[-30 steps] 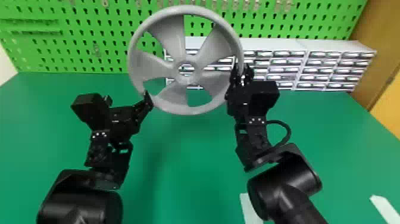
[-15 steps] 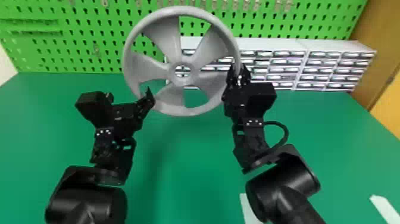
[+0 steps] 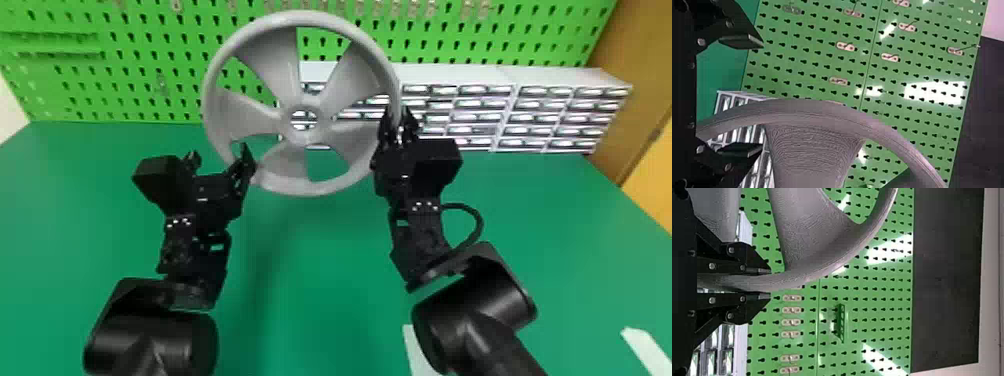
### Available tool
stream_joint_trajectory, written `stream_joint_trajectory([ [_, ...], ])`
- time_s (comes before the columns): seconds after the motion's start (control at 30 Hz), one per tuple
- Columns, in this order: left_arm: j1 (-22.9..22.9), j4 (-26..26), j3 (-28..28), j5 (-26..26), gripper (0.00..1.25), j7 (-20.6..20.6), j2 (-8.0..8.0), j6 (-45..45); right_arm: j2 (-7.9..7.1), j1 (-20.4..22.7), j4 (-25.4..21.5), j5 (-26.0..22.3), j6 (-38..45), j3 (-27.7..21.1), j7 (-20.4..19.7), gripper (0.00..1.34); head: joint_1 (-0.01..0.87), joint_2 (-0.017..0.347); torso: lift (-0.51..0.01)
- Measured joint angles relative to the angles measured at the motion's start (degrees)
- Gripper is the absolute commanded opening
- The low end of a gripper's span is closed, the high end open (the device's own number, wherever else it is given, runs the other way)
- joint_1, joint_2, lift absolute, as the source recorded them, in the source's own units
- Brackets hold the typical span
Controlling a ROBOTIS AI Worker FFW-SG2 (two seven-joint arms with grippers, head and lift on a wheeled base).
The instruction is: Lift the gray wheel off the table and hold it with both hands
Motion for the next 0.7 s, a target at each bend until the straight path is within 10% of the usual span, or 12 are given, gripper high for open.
stream_joint_trajectory([
  [0.7, 0.0, 0.1, -3.44, 1.96, 0.45, 2.56, 0.03, -1.5, -0.1, -0.36, 0.0, -0.09, 0.67, -0.06, 0.0, 0.17, 0.711, 0.015, -0.098],
])
